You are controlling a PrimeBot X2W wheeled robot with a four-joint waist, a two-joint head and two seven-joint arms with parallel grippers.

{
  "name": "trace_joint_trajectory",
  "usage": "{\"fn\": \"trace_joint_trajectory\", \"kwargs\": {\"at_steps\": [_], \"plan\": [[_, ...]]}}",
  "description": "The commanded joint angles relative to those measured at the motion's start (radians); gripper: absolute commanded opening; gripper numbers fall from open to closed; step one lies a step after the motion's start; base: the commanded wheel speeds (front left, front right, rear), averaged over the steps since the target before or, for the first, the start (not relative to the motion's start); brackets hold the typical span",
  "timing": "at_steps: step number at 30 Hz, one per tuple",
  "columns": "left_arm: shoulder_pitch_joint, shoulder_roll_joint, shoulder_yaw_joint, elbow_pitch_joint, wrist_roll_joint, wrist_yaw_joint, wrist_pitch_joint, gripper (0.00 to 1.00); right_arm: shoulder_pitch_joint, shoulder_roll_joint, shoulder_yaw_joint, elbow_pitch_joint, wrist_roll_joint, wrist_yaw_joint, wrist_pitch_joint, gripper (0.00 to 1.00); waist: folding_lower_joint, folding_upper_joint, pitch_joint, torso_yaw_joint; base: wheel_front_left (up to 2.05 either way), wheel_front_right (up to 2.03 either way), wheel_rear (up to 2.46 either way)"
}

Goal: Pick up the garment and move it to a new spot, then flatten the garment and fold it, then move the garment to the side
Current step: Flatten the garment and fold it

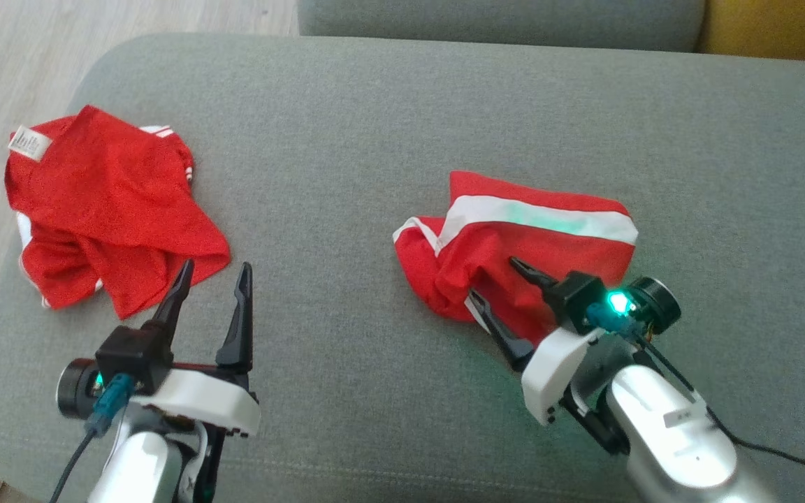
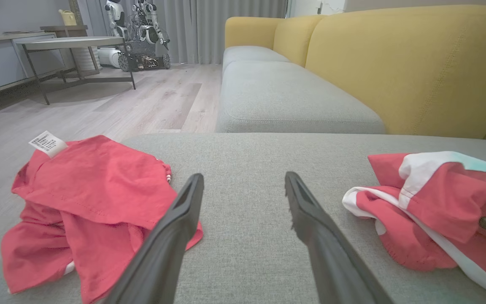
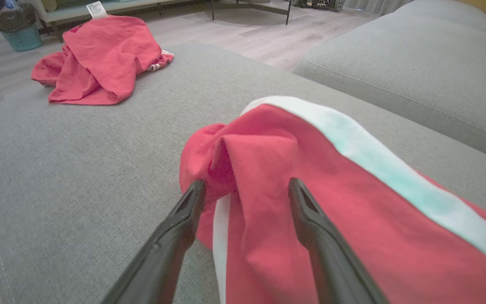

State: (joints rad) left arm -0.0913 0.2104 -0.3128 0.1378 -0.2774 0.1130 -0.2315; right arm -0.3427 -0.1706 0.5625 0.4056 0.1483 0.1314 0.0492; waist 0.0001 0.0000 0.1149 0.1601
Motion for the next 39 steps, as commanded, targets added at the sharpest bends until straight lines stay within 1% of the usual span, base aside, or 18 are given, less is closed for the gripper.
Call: {"fn": "trace_joint_trajectory", "kwargs": {"at_steps": [1, 2, 5, 9, 12, 16, 22, 23, 24, 25, 28, 33, 36, 39], "plan": [[-0.058, 0.006, 0.032, -0.023, -0.003, -0.004, -0.013, 1.00, -0.039, 0.008, 0.013, -0.017, 0.003, -0.001, -0.010, 0.19, -0.0001, 0.0000, 0.006, 0.005, 0.00, 0.00, 0.00], [-0.060, 0.004, 0.032, -0.020, -0.004, -0.004, -0.014, 1.00, -0.048, 0.012, 0.008, -0.006, 0.007, -0.001, -0.020, 0.00, -0.0001, 0.0000, 0.007, 0.005, 0.00, 0.00, 0.00], [-0.062, 0.003, 0.035, -0.016, -0.005, -0.003, -0.018, 1.00, -0.058, 0.024, -0.036, 0.007, 0.023, -0.001, -0.057, 0.00, -0.0001, 0.0000, 0.010, 0.000, 0.00, 0.00, 0.00], [-0.063, 0.005, 0.040, -0.016, -0.006, -0.002, -0.022, 1.00, -0.050, 0.035, -0.140, -0.001, 0.041, -0.001, -0.094, 0.00, -0.0001, 0.0000, 0.017, -0.021, 0.00, 0.00, 0.00], [-0.068, 0.006, 0.042, -0.018, -0.007, -0.002, -0.024, 1.00, -0.039, 0.037, -0.248, -0.019, 0.043, -0.001, -0.109, 0.00, -0.0001, 0.0000, 0.026, -0.039, 0.00, 0.00, 0.00], [-0.076, 0.004, 0.041, -0.022, -0.005, -0.003, -0.026, 1.00, -0.017, 0.033, -0.399, -0.033, 0.022, -0.001, -0.102, 0.00, -0.0001, 0.0000, 0.039, -0.058, 0.00, 0.00, 0.00], [-0.087, 0.004, 0.038, -0.025, -0.003, -0.006, -0.027, 1.00, 0.003, 0.030, -0.622, -0.011, -0.027, -0.001, -0.080, 0.00, -0.0001, 0.0000, 0.059, -0.075, 0.00, 0.00, 0.00], [-0.088, 0.004, 0.037, -0.025, -0.003, -0.007, -0.027, 1.00, 0.004, 0.032, -0.650, -0.002, -0.034, -0.001, -0.076, 0.31, -0.0001, 0.0000, 0.061, -0.077, 0.00, 0.00, 0.00], [-0.088, 0.004, 0.037, -0.025, -0.003, -0.007, -0.027, 1.00, 0.004, 0.032, -0.650, -0.002, -0.034, -0.001, -0.076, 0.31, -0.0001, 0.0000, 0.061, -0.077, 0.00, 0.00, 0.00], [-0.089, 0.005, 0.037, -0.025, -0.003, -0.007, -0.028, 1.00, 0.004, 0.032, -0.674, 0.007, -0.043, -0.001, -0.072, 1.00, -0.0001, 0.0000, 0.062, -0.079, 0.00, 0.00, 0.00], [-0.092, 0.006, 0.037, -0.023, -0.002, -0.007, -0.028, 1.00, 0.001, 0.042, -0.721, 0.030, -0.056, -0.001, -0.069, 1.00, -0.0001, 0.0000, 0.064, -0.086, 0.00, 0.00, 0.00], [-0.094, 0.010, 0.037, -0.020, -0.002, -0.007, -0.029, 1.00, 0.013, 0.070, -0.753, 0.023, -0.062, -0.001, -0.076, 1.00, -0.0001, 0.0000, 0.060, -0.096, 0.00, 0.00, 0.00], [-0.090, 0.011, 0.035, -0.016, -0.003, -0.007, -0.029, 1.00, 0.035, 0.081, -0.753, -0.017, -0.049, -0.001, -0.089, 1.00, -0.0001, 0.0000, 0.047, -0.100, 0.00, 0.00, 0.00], [-0.083, 0.015, 0.035, -0.014, -0.005, -0.006, -0.029, 1.00, 0.067, 0.091, -0.737, -0.106, -0.037, -0.001, -0.116, 1.00, -0.0001, 0.0000, 0.034, -0.105, 0.00, 0.00, 0.00]]}}
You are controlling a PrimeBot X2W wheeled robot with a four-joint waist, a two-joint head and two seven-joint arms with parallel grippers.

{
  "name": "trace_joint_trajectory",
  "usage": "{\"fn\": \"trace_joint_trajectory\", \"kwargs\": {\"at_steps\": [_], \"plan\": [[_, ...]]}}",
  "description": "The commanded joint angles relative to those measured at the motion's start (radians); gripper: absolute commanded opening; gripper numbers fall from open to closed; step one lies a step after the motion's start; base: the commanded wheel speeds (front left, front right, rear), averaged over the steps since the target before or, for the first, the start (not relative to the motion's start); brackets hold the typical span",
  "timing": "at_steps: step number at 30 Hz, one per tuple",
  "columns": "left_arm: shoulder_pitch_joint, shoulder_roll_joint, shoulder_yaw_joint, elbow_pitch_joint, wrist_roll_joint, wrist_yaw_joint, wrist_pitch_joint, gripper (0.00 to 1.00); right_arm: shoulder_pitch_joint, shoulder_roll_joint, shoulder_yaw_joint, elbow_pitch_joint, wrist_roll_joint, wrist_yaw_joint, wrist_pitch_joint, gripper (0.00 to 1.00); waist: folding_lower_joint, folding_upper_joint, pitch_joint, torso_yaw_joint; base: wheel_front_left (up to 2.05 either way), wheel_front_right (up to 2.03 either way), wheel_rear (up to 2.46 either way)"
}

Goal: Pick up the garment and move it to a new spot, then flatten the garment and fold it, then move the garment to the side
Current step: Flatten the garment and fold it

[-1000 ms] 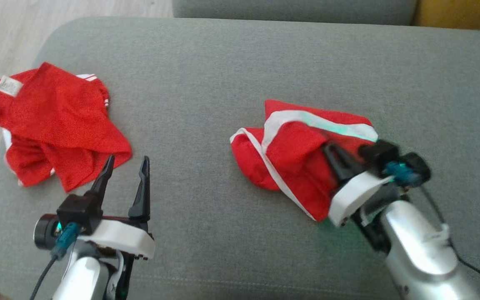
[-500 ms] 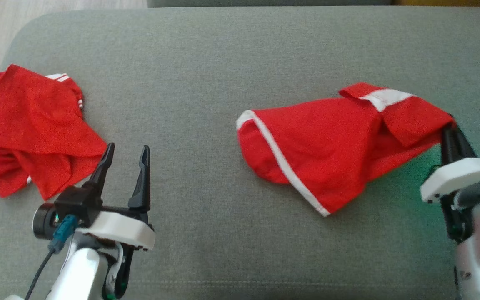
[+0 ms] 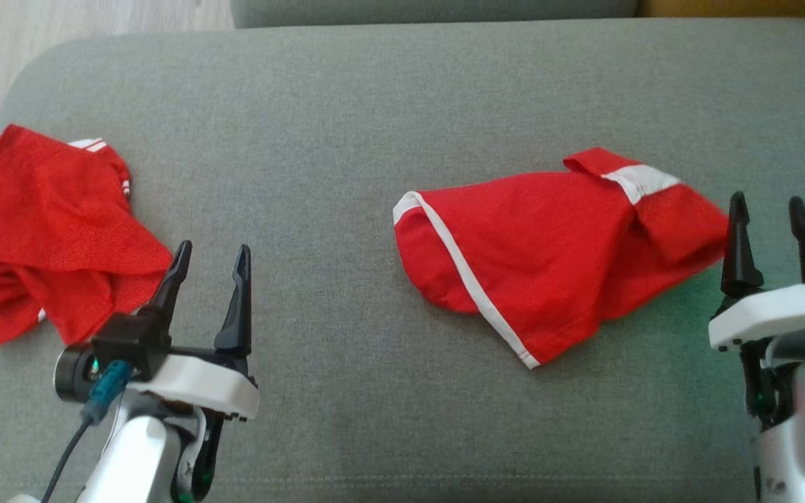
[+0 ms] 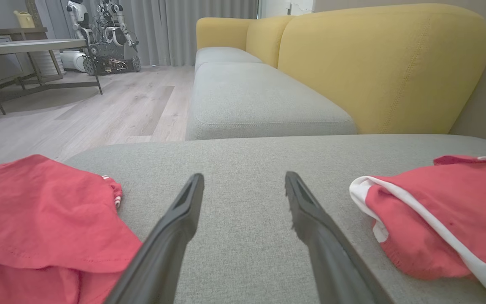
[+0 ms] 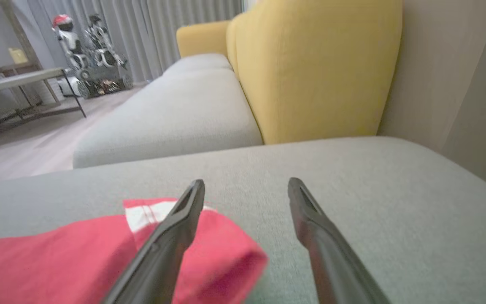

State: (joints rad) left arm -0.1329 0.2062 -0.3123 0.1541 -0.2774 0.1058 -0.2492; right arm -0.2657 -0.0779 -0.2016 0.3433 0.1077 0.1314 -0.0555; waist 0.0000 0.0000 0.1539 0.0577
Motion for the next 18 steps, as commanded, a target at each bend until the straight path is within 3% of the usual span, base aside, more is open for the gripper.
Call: {"fn": "trace_joint_trajectory", "kwargs": {"at_steps": [1, 9, 18], "plan": [[-0.039, 0.020, 0.034, -0.030, -0.006, 0.003, -0.011, 1.00, 0.003, 0.001, 0.037, -0.080, 0.007, -0.001, -0.019, 1.00, 0.0000, 0.0000, -0.010, -0.004, 0.00, 0.00, 0.00], [-0.010, 0.026, 0.036, -0.030, -0.015, 0.014, -0.008, 1.00, 0.116, 0.016, 0.128, -0.319, 0.009, -0.001, -0.001, 1.00, 0.0000, 0.0000, -0.054, -0.009, 0.00, 0.00, 0.00], [0.038, 0.036, 0.027, -0.041, -0.020, 0.025, 0.005, 1.00, 0.248, 0.025, 0.208, -0.416, 0.012, -0.001, 0.046, 1.00, 0.0000, 0.0000, -0.099, -0.013, 0.00, 0.00, 0.00]]}}
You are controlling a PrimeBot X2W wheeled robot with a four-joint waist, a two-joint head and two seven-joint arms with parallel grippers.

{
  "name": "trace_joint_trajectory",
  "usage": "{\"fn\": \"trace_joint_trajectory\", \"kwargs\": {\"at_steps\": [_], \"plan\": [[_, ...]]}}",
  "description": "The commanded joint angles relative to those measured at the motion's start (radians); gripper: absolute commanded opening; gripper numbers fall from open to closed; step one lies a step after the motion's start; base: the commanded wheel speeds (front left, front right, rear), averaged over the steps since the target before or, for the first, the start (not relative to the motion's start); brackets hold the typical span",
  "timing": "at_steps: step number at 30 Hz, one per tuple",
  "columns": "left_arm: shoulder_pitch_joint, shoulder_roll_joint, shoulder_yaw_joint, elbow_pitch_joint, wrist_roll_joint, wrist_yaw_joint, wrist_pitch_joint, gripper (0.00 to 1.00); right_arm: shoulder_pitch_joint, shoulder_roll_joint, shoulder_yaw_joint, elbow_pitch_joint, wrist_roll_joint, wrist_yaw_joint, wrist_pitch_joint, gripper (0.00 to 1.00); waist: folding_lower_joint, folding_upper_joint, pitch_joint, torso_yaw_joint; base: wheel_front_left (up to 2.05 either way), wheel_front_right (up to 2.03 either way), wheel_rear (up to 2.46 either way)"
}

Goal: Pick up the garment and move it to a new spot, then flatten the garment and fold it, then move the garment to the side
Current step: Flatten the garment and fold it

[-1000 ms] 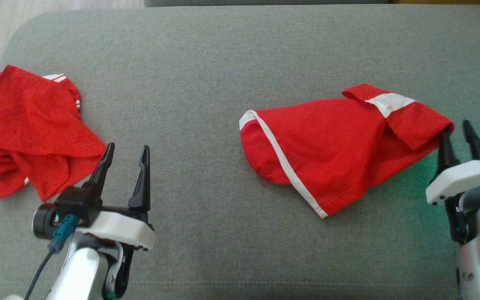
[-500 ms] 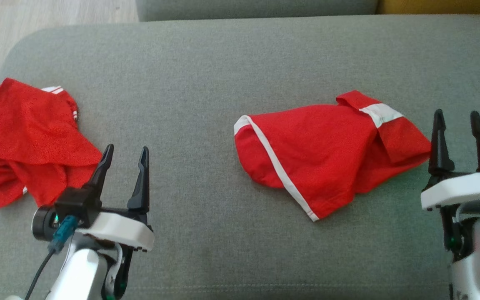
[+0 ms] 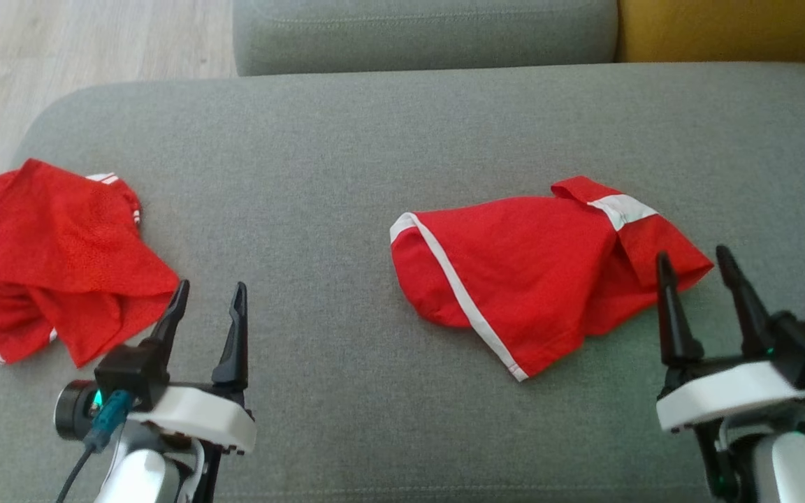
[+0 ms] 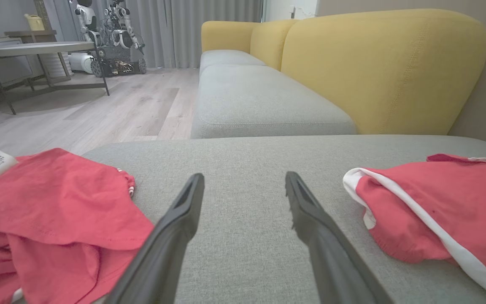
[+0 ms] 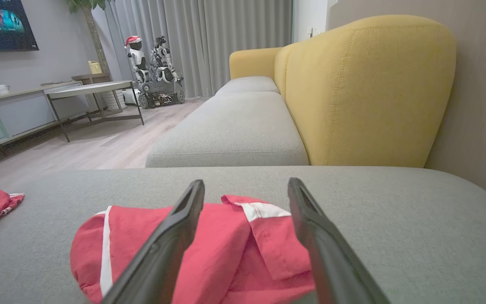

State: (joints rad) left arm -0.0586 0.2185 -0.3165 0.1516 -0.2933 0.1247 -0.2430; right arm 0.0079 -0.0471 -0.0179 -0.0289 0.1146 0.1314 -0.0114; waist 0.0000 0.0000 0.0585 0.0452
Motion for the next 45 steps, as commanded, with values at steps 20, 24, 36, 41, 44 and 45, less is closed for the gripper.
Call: {"fn": "trace_joint_trajectory", "kwargs": {"at_steps": [20, 24, 36, 41, 44, 45], "plan": [[-0.013, 0.040, 0.012, -0.058, -0.010, 0.019, 0.019, 1.00, 0.014, -0.003, 0.049, -0.034, 0.027, -0.001, 0.025, 1.00, 0.0000, 0.0000, -0.028, -0.004, 0.00, 0.00, 0.00], [-0.017, 0.041, 0.009, -0.060, -0.010, 0.020, 0.020, 1.00, 0.020, -0.003, 0.071, -0.011, 0.029, -0.001, 0.044, 1.00, 0.0000, 0.0000, -0.024, -0.004, 0.00, 0.00, 0.00], [-0.051, 0.037, -0.004, -0.058, -0.015, 0.014, 0.016, 1.00, 0.059, -0.003, 0.236, 0.225, 0.098, -0.001, 0.077, 1.00, 0.0000, 0.0000, 0.019, 0.025, 0.00, 0.00, 0.00], [-0.066, 0.034, -0.008, -0.055, -0.016, 0.012, 0.011, 1.00, -0.008, -0.003, 0.280, 0.337, 0.137, -0.001, 0.045, 1.00, 0.0000, 0.0000, 0.039, 0.035, 0.00, 0.00, 0.00], [-0.075, 0.032, -0.011, -0.051, -0.017, 0.010, 0.008, 1.00, -0.052, -0.003, 0.302, 0.390, 0.157, -0.001, 0.018, 1.00, 0.0000, 0.0000, 0.048, 0.041, 0.00, 0.00, 0.00], [-0.078, 0.032, -0.011, -0.050, -0.017, 0.010, 0.007, 1.00, -0.065, -0.003, 0.306, 0.404, 0.161, -0.001, 0.011, 1.00, 0.0000, 0.0000, 0.051, 0.043, 0.00, 0.00, 0.00]]}}
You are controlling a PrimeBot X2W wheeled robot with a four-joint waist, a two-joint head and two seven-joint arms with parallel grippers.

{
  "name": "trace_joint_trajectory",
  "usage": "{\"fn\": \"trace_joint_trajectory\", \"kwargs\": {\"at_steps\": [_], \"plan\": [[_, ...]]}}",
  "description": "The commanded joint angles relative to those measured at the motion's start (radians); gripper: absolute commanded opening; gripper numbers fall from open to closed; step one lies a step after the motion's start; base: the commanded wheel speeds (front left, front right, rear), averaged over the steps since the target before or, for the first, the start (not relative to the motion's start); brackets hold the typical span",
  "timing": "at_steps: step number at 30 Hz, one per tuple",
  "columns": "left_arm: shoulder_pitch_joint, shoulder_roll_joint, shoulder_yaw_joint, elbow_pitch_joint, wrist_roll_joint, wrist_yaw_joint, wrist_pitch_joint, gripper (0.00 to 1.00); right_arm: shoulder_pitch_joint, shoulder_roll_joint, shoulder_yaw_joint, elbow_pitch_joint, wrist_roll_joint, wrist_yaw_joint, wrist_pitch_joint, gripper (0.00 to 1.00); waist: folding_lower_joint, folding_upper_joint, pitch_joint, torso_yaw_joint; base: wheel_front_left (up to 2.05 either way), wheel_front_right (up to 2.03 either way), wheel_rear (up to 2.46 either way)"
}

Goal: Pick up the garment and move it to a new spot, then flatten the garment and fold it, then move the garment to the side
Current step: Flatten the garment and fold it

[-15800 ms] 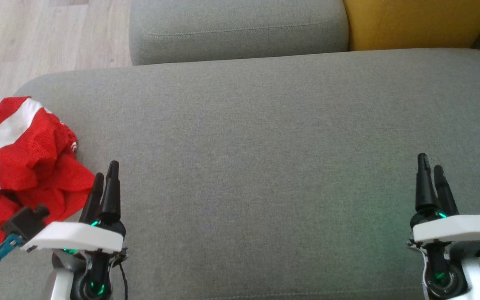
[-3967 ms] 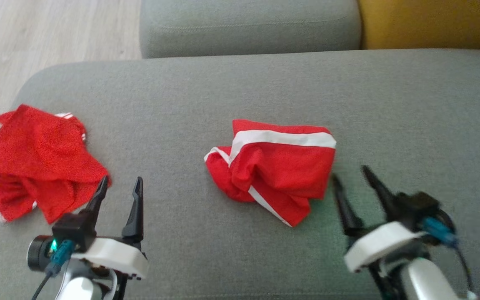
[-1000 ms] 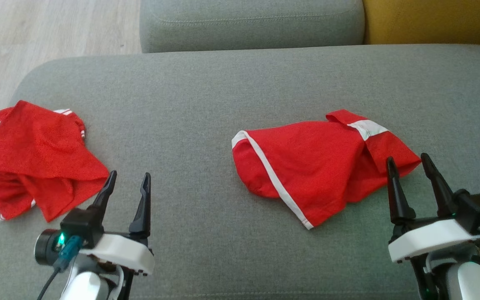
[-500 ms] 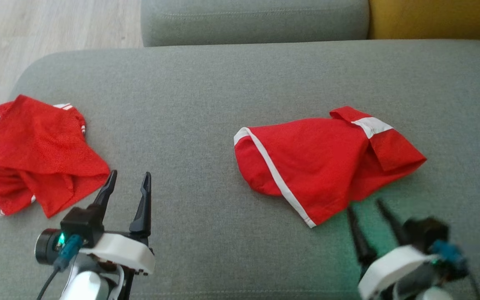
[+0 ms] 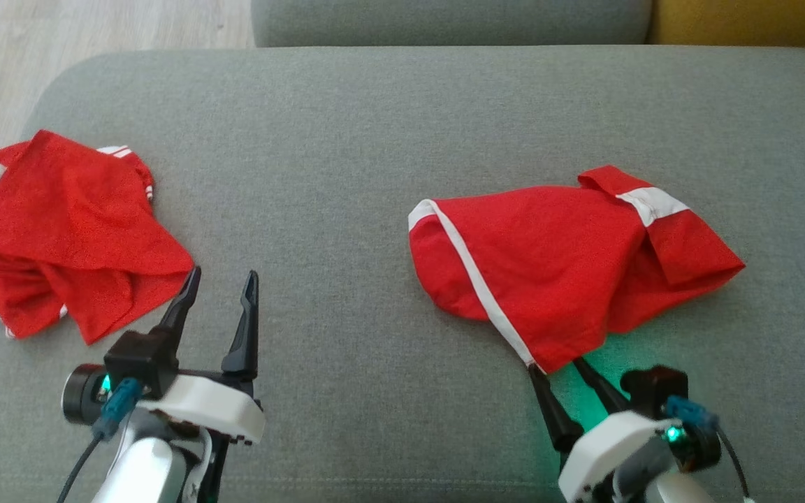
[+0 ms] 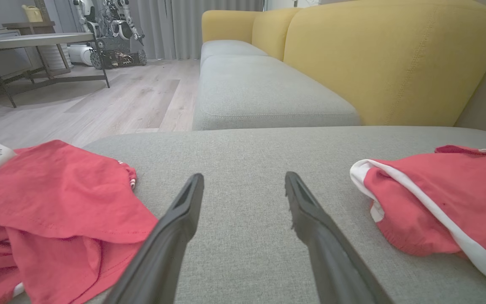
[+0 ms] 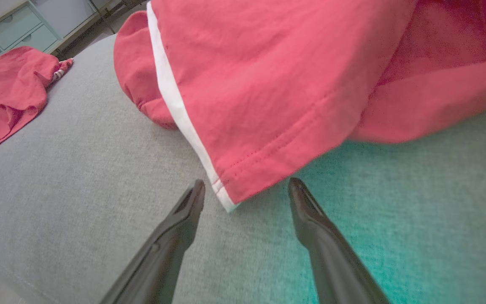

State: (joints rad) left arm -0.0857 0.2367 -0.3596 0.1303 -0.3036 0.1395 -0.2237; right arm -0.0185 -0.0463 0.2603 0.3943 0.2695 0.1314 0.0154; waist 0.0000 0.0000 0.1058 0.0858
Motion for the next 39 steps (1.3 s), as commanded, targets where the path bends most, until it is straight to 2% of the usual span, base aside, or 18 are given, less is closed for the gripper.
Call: {"fn": "trace_joint_trajectory", "kwargs": {"at_steps": [1, 2, 3, 10, 19, 24, 30, 39], "plan": [[-0.053, 0.014, 0.033, -0.028, -0.007, -0.005, -0.013, 1.00, -0.049, -0.004, 0.032, -0.008, 0.011, -0.001, -0.023, 1.00, 0.0000, 0.0000, 0.005, 0.004, 0.00, 0.00, 0.00], [-0.055, 0.014, 0.033, -0.027, -0.008, -0.005, -0.014, 1.00, -0.058, -0.004, 0.034, 0.002, 0.015, -0.001, -0.029, 0.43, 0.0000, 0.0000, 0.007, 0.005, 0.00, 0.00, 0.00], [-0.056, 0.014, 0.034, -0.027, -0.008, -0.004, -0.016, 1.00, -0.066, -0.004, 0.037, 0.007, 0.017, -0.001, -0.037, 0.00, 0.0000, 0.0000, 0.009, 0.005, 0.00, 0.00, 0.00], [-0.056, 0.014, 0.042, -0.026, -0.011, 0.003, -0.022, 1.00, -0.080, -0.004, 0.003, -0.049, -0.013, -0.001, -0.072, 0.00, 0.0000, 0.0000, 0.017, -0.006, 0.00, 0.00, 0.00], [-0.057, 0.013, 0.047, -0.025, -0.015, 0.007, -0.029, 1.00, -0.059, -0.041, -0.132, -0.312, -0.060, -0.001, -0.013, 0.00, 0.0000, 0.0000, 0.020, -0.043, 0.00, 0.00, 0.00], [-0.068, 0.011, 0.044, -0.024, -0.014, 0.005, -0.031, 1.00, -0.048, -0.049, -0.237, -0.391, -0.072, -0.001, 0.031, 0.00, 0.0000, 0.0000, 0.028, -0.047, 0.00, 0.00, 0.00], [-0.090, 0.007, 0.040, -0.024, -0.013, -0.001, -0.033, 1.00, -0.094, -0.070, -0.309, -0.380, -0.065, -0.001, 0.060, 0.00, 0.0000, 0.0000, 0.056, -0.041, 0.00, 0.00, 0.00], [-0.138, -0.013, 0.032, -0.023, -0.009, -0.013, -0.036, 1.00, -0.229, -0.156, -0.420, -0.234, -0.070, -0.001, 0.064, 0.00, 0.0000, 0.0000, 0.132, 0.001, 0.00, 0.00, 0.00]]}}
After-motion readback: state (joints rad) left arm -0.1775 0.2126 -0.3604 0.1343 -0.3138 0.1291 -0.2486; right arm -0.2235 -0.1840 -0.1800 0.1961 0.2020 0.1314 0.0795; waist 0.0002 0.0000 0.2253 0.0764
